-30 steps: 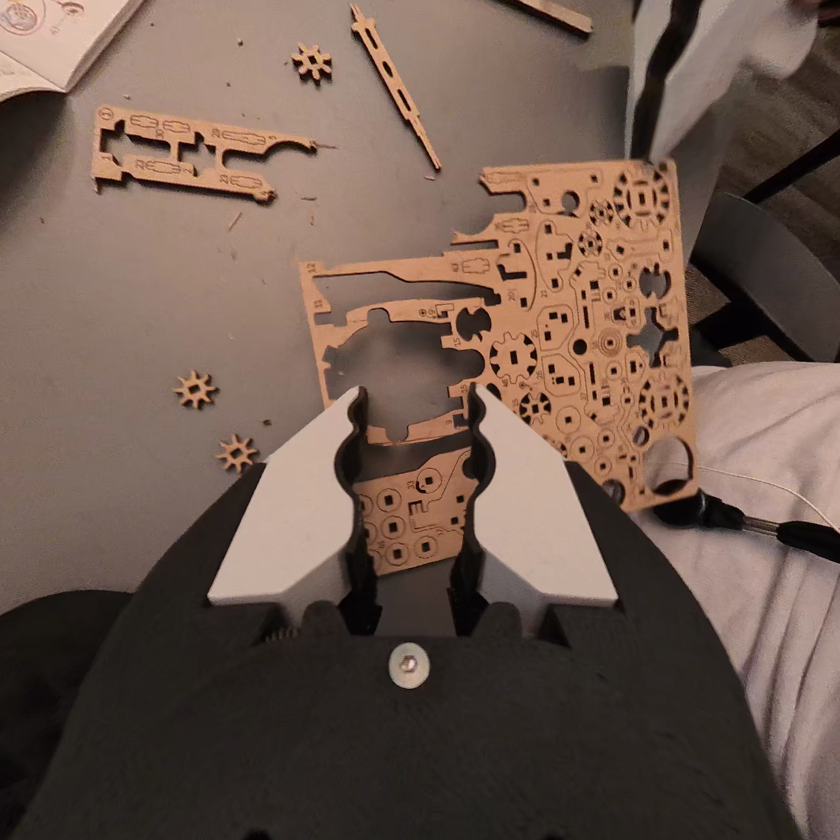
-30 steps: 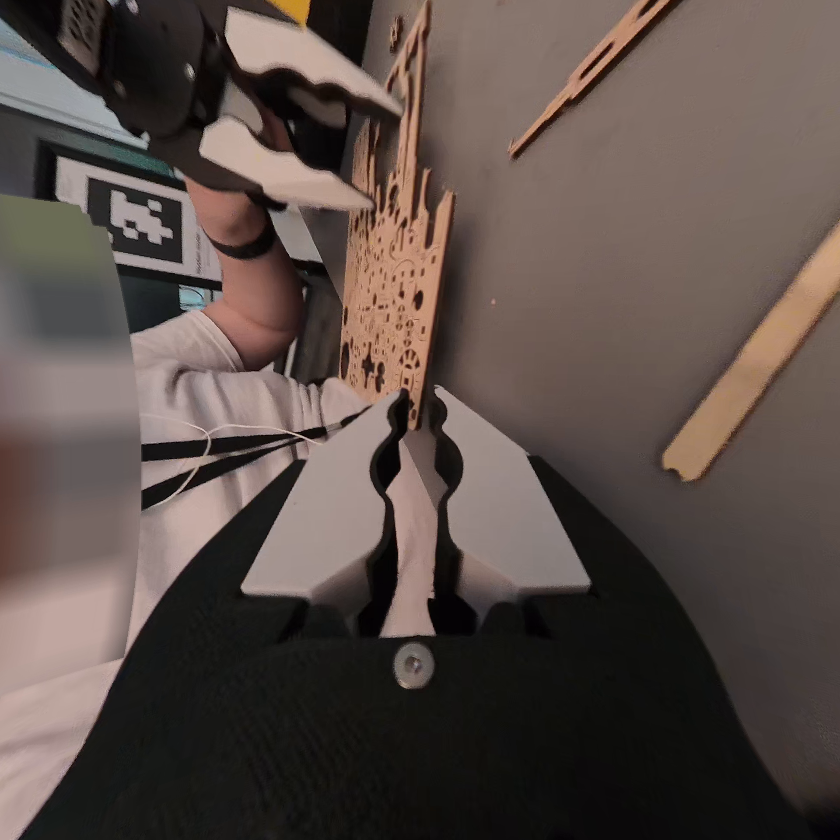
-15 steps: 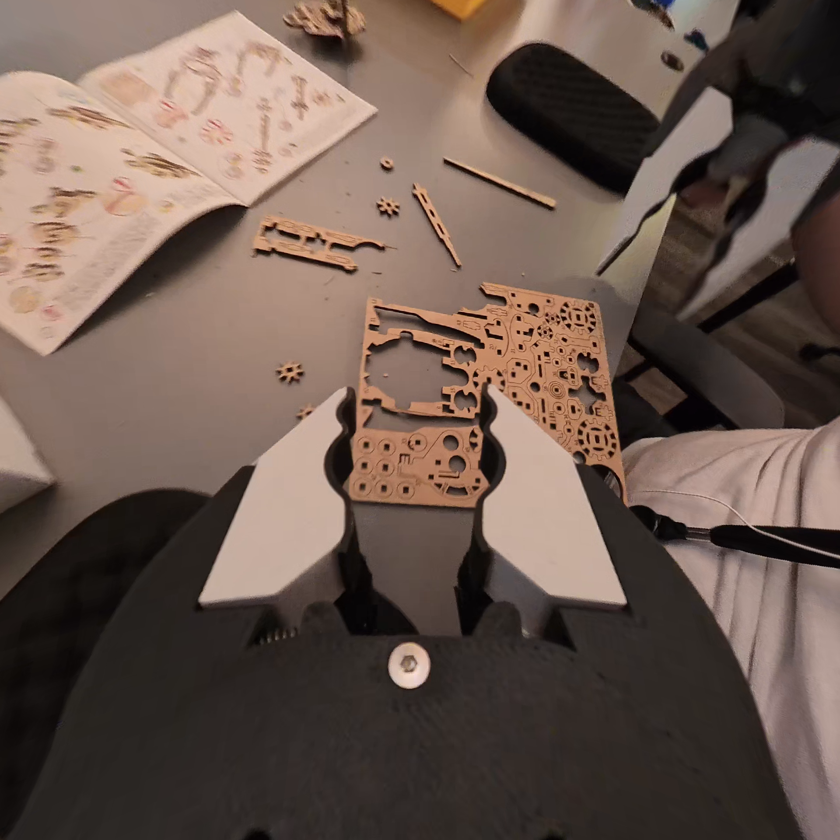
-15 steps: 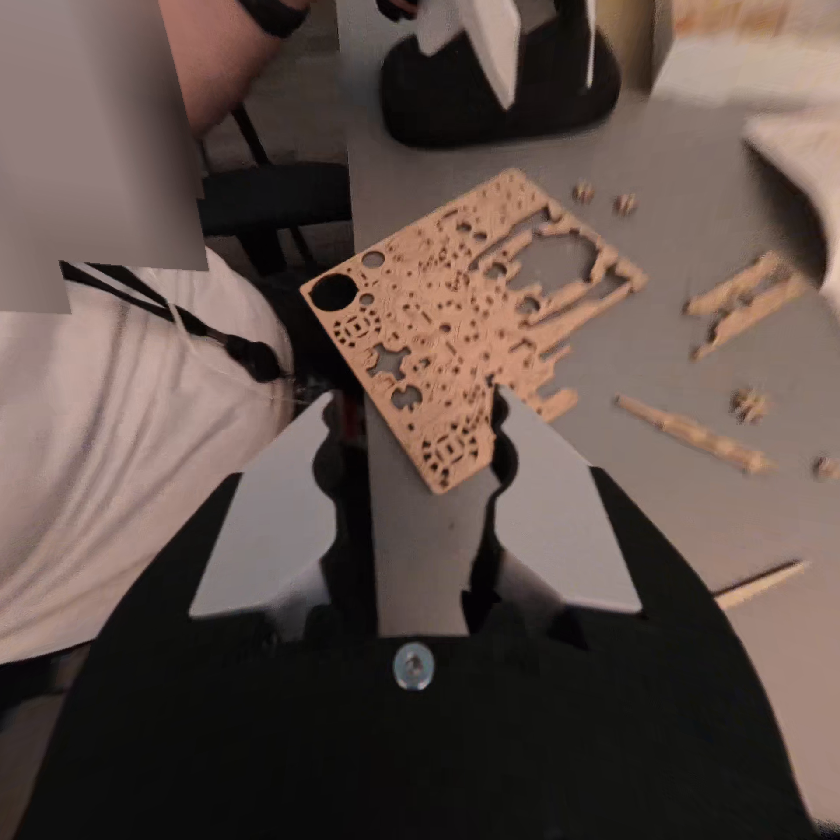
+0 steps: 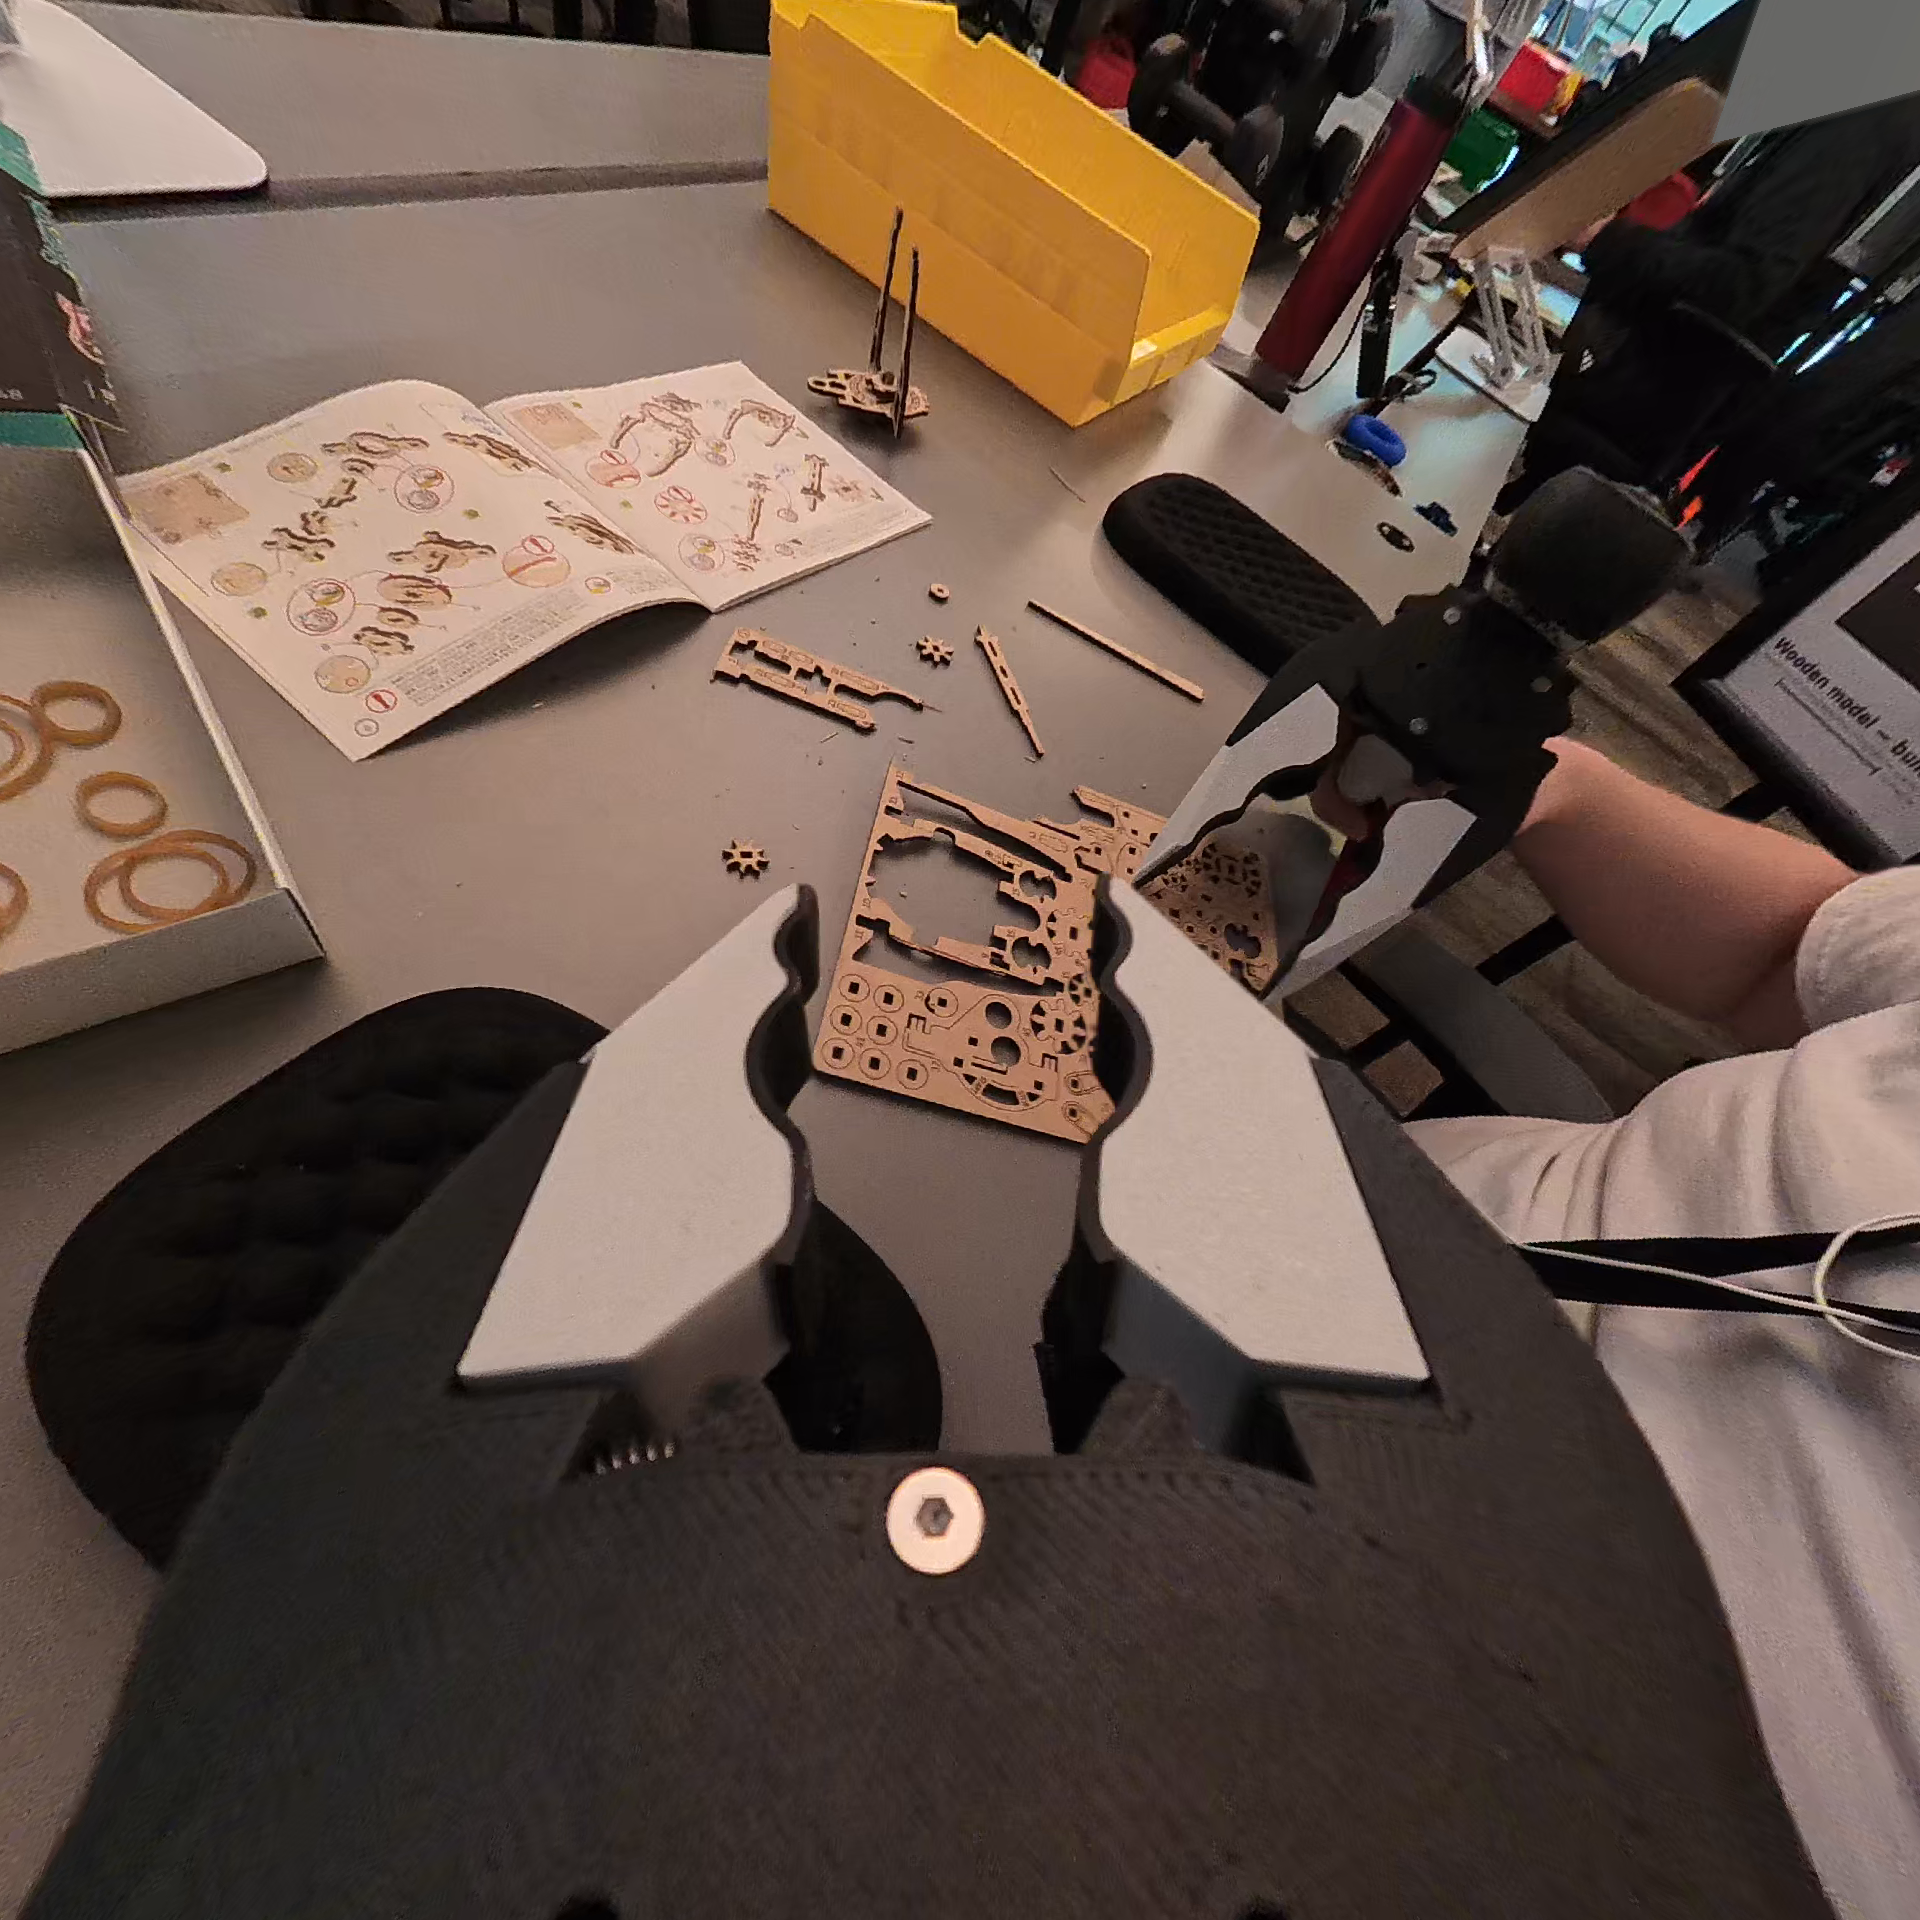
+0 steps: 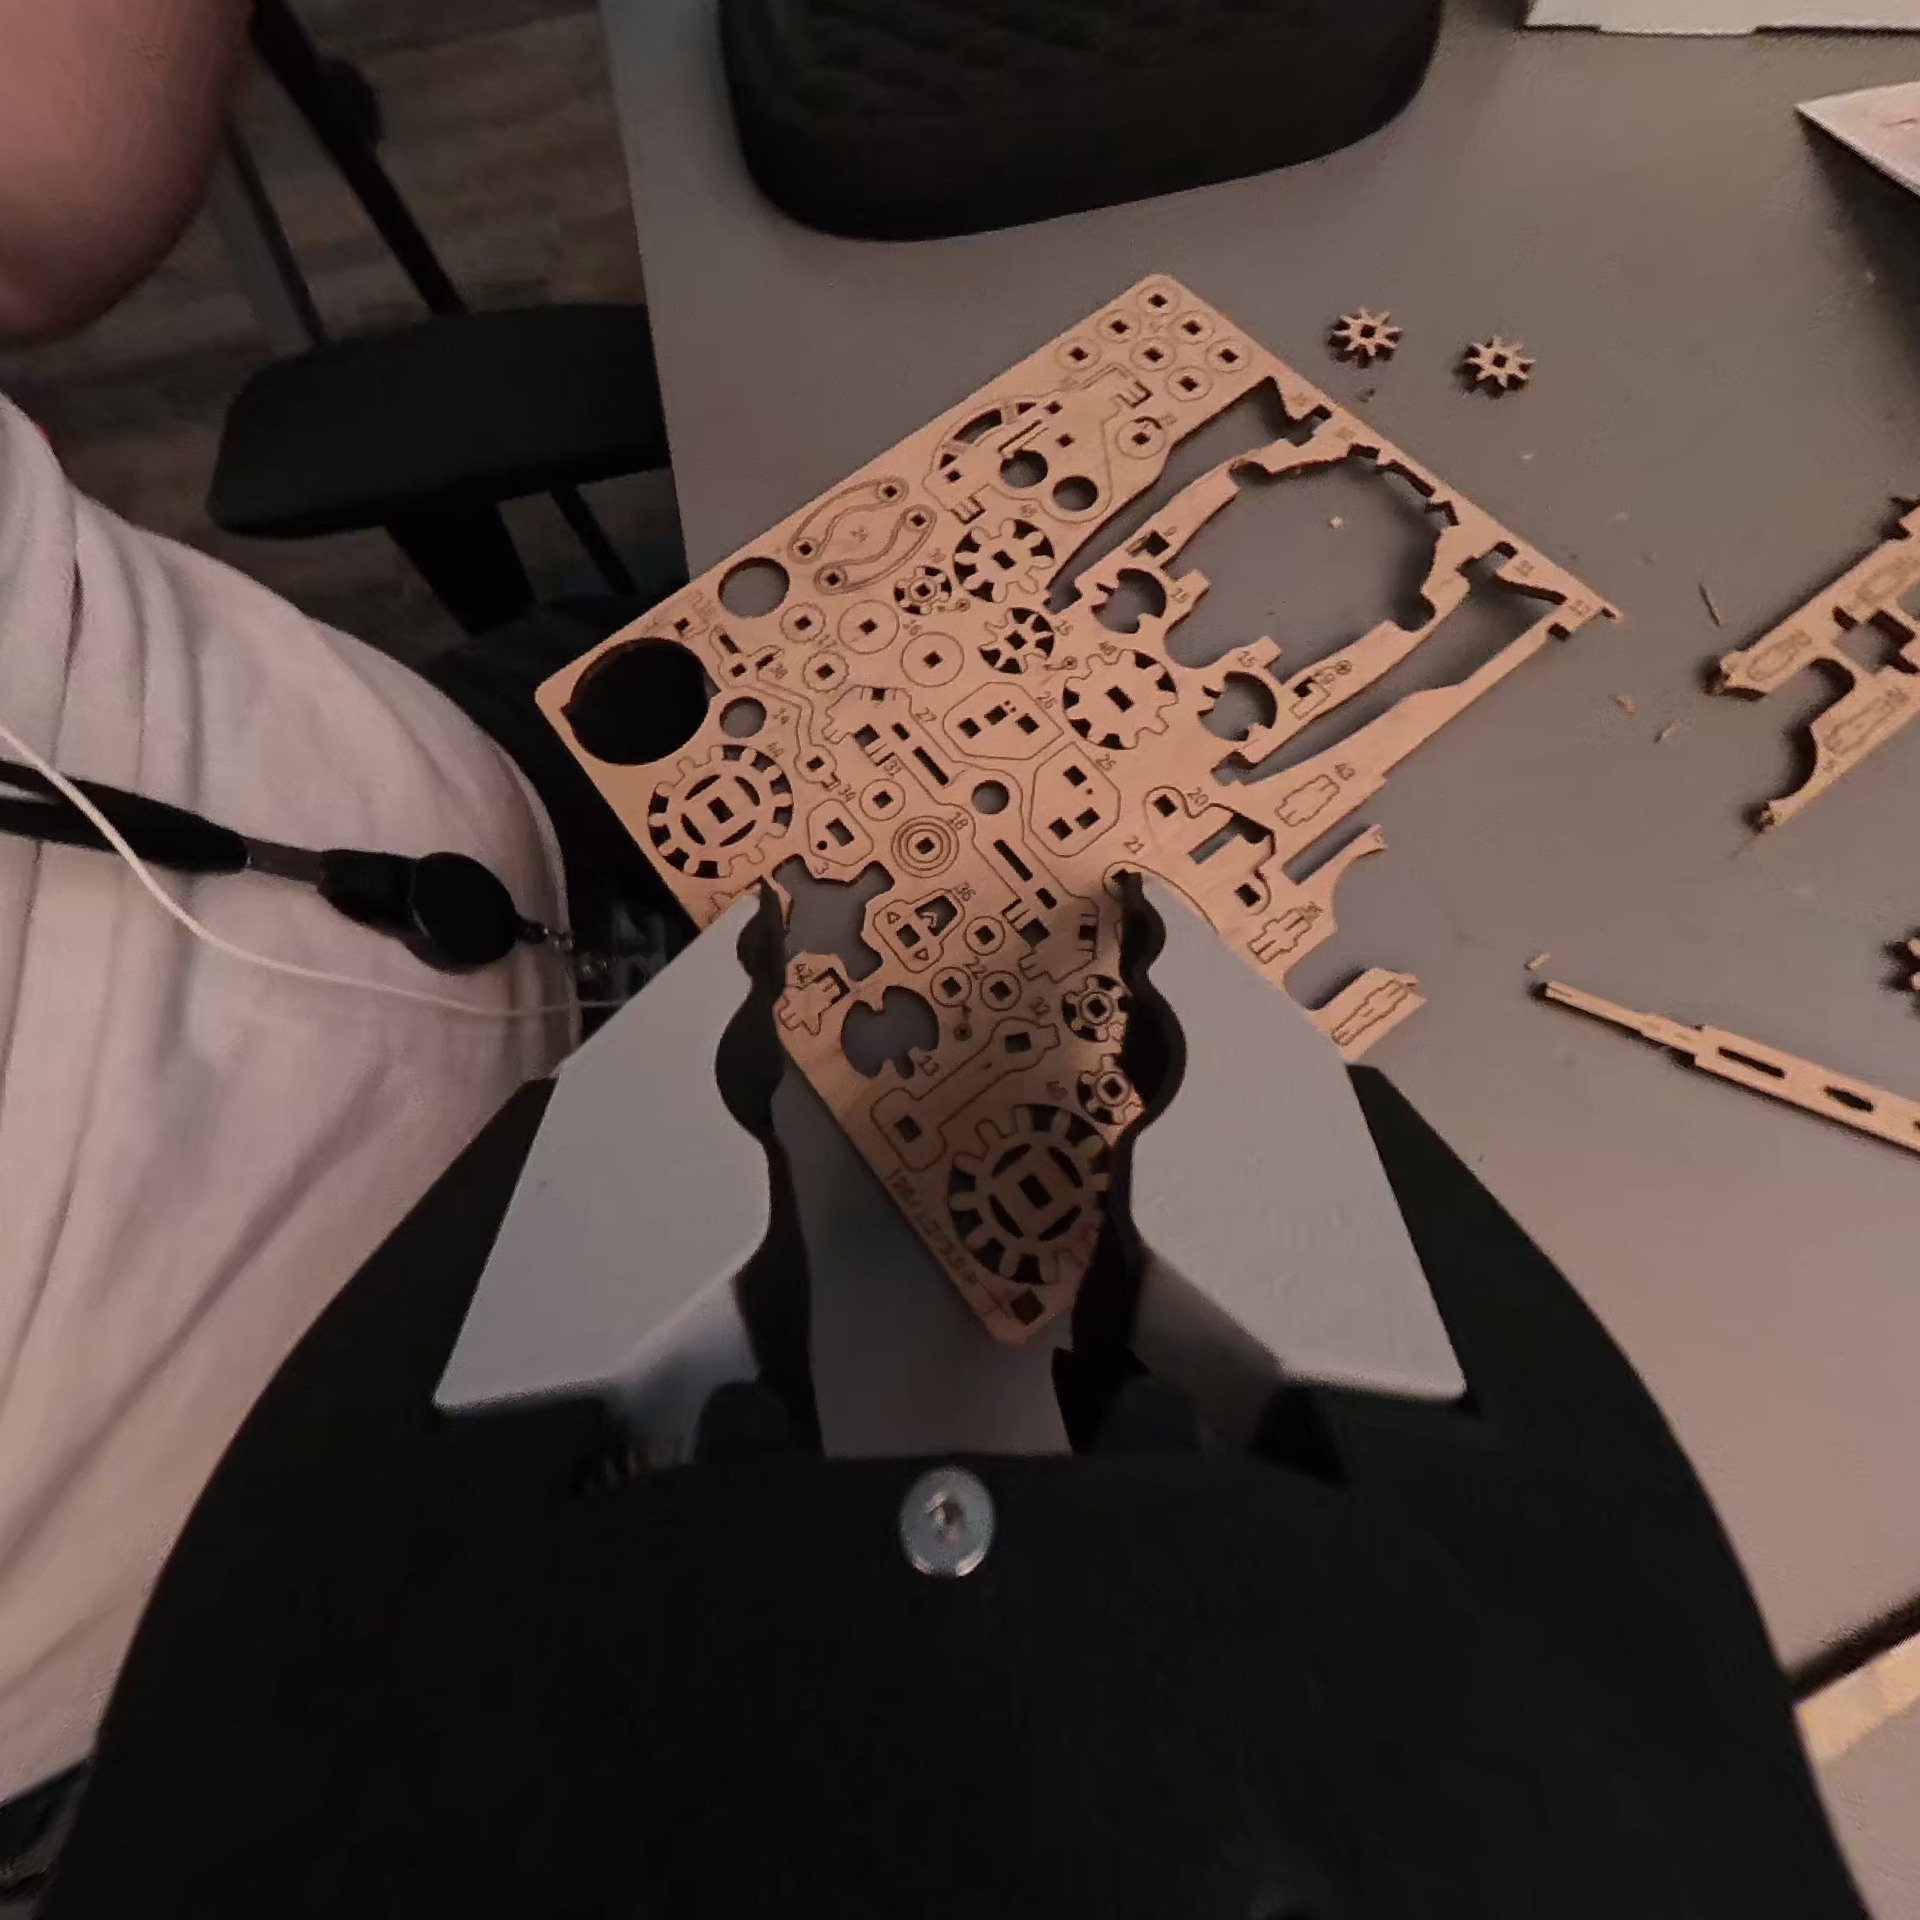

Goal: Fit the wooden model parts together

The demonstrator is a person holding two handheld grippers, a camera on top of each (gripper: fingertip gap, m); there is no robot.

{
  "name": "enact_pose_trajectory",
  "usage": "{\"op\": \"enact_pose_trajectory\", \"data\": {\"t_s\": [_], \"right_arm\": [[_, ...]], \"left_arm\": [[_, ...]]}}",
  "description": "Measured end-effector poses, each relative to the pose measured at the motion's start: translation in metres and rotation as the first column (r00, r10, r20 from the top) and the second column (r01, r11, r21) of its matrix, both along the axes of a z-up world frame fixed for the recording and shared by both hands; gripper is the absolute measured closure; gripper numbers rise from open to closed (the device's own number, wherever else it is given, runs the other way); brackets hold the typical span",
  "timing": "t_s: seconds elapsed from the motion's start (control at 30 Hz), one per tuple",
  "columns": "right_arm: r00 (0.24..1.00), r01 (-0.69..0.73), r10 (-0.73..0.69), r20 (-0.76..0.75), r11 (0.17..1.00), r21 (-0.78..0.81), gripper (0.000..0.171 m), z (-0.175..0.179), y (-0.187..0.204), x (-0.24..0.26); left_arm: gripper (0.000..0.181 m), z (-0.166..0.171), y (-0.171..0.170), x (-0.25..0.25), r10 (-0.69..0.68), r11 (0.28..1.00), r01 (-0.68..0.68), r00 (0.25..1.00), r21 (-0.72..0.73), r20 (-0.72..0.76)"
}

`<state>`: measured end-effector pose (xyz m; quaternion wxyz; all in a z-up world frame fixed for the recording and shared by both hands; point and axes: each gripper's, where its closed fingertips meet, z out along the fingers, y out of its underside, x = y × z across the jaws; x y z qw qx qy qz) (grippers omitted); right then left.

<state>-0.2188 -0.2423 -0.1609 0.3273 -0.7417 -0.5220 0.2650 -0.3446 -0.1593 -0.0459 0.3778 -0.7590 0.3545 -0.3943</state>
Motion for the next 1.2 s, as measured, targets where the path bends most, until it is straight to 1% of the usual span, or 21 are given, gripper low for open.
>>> {"op": "enact_pose_trajectory", "data": {"t_s": [0.07, 0.17, 0.27, 0.33, 0.4, 0.43, 0.5, 0.57, 0.6, 0.67, 0.73, 0.77, 0.87, 1.0, 1.1, 1.2], "right_arm": [[0.999, 0.045, -0.046, -0.016, 0.999, -0.006, 0.108, 0.000, 0.001, -0.001], [0.995, 0.103, -0.103, -0.003, 0.993, 0.050, 0.114, -0.002, 0.005, 0.001], [0.989, 0.148, -0.148, -0.003, 0.986, 0.072, 0.112, -0.002, 0.006, 0.004], [0.991, 0.135, -0.136, 0.002, 0.987, 0.084, 0.110, -0.002, 0.004, 0.007], [0.992, 0.130, -0.129, -0.015, 0.990, 0.054, 0.109, -0.001, 0.002, 0.009], [0.993, 0.111, -0.110, -0.032, 0.993, 0.028, 0.104, 0.001, -0.002, 0.008], [0.995, 0.024, -0.025, -0.094, 1.000, -0.014, 0.098, 0.007, -0.014, 0.002], [0.988, -0.042, 0.041, -0.151, 0.999, -0.003, 0.095, 0.015, -0.020, -0.002], [0.990, -0.053, 0.052, -0.132, 0.999, 0.001, 0.091, 0.013, -0.019, 0.000], [0.999, -0.043, 0.044, -0.018, 0.998, 0.038, 0.087, -0.001, -0.012, 0.008], [0.999, -0.037, 0.035, 0.022, 0.996, 0.086, 0.089, -0.003, -0.007, 0.008], [0.999, -0.021, 0.018, 0.032, 0.996, 0.081, 0.088, -0.004, -0.005, 0.008], [0.999, 0.032, -0.033, 0.013, 0.997, 0.066, 0.088, -0.003, 0.000, 0.008], [0.999, 0.046, -0.047, 0.011, 0.997, 0.069, 0.088, -0.003, -0.001, 0.010], [0.996, 0.091, -0.092, 0.007, 0.994, 0.061, 0.089, -0.003, 0.005, 0.016], [0.995, 0.095, -0.095, -0.015, 0.995, 0.036, 0.089, -0.002, 0.005, 0.018]], "left_arm": [[0.130, -0.001, -0.002, 0.001, -0.008, 1.000, 0.008, 1.000, -0.012, 0.010], [0.130, -0.004, -0.003, 0.003, -0.013, 1.000, 0.013, 1.000, -0.023, 0.010], [0.130, -0.007, -0.006, 0.004, -0.020, 0.999, 0.020, 1.000, -0.037, 0.013], [0.130, -0.010, -0.008, 0.004, -0.026, 0.999, 0.027, 1.000, -0.047, 0.011], [0.129, -0.013, -0.010, 0.004, -0.036, 0.997, 0.037, 0.999, -0.062, 0.014], [0.129, -0.015, -0.012, 0.004, -0.040, 0.997, 0.041, 0.999, -0.070, 0.012], [0.128, -0.021, -0.014, 0.003, -0.044, 0.996, 0.043, 0.999, -0.084, 0.000], [0.128, -0.024, -0.015, 0.003, -0.045, 0.995, 0.044, 0.999, -0.093, -0.002], [0.128, -0.025, -0.016, 0.002, -0.045, 0.994, 0.044, 0.999, -0.098, 0.000], [0.128, -0.026, -0.017, 0.002, -0.043, 0.993, 0.043, 0.999, -0.106, 0.005], [0.128, -0.027, -0.017, 0.000, -0.038, 0.993, 0.039, 0.999, -0.109, 0.006], [0.128, -0.027, -0.017, -0.001, -0.036, 0.993, 0.037, 0.999, -0.109, 0.007], [0.128, -0.026, -0.018, -0.002, -0.033, 0.993, 0.034, 0.999, -0.110, 0.012], [0.128, -0.025, -0.019, -0.001, -0.041, 0.993, 0.043, 0.999, -0.114, 0.018], [0.128, -0.027, -0.019, 0.000, -0.046, 0.991, 0.049, 0.999, -0.122, 0.020], [0.128, -0.028, -0.020, 0.002, -0.052, 0.990, 0.055, 0.998, -0.128, 0.024]]}}
